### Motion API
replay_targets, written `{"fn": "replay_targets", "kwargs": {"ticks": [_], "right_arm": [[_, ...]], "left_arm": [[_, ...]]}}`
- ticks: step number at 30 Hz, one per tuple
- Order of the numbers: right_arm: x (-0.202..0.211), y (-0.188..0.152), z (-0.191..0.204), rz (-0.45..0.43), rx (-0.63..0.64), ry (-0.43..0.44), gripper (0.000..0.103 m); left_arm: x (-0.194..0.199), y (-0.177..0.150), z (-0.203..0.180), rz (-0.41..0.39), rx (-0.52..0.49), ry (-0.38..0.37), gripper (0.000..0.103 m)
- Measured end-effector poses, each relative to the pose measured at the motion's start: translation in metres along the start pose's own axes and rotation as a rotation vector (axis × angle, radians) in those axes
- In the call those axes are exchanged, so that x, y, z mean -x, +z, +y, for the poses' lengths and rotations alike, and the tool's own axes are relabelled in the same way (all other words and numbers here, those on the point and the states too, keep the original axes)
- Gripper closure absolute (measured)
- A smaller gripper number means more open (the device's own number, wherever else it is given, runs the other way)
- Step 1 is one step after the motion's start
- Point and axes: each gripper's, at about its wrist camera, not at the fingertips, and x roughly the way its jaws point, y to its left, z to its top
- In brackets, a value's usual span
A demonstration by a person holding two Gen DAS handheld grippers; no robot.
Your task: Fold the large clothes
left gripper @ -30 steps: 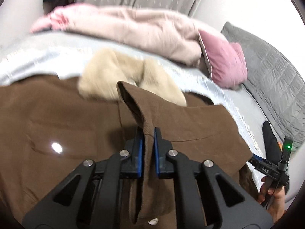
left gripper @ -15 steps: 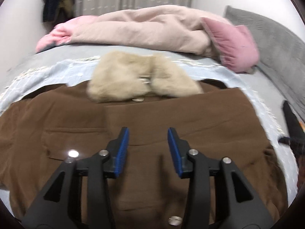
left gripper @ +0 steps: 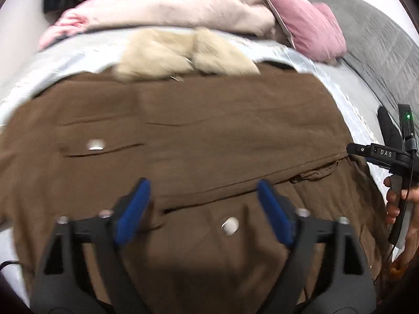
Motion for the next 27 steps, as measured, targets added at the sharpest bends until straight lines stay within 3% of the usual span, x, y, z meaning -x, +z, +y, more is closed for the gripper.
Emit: {"fn": "replay_targets", "kwargs": {"ticks": [5,9,14,20,27], "right_arm": [[0.034,0.003,0.013,-0.033,0.002,0.028,0.037],[0.066,0.001,0.029,-0.080,0.008,0.114,0.036],[0.096,-0.015,0.053,-0.135,0.052,0.174,0.031],[0.097,-0.034,0.059,-0.106,0.082,0.211,0.030],[0.087,-0.038,0.060,-0.084,0.081,0.187,0.030]], "left_arm": [[0.050,-0.011,0.044,-0.007,0.070,0.122,0.016],[0.078,-0.019,0.099,0.003,0.217,0.230,0.013],[0.101,-0.025,0.168,-0.004,0.411,0.436,0.013],[0.129,-0.015,0.231,-0.095,0.584,0.665,0.013],[0.129,-0.015,0.316,-0.071,0.778,0.791,0.013]]}}
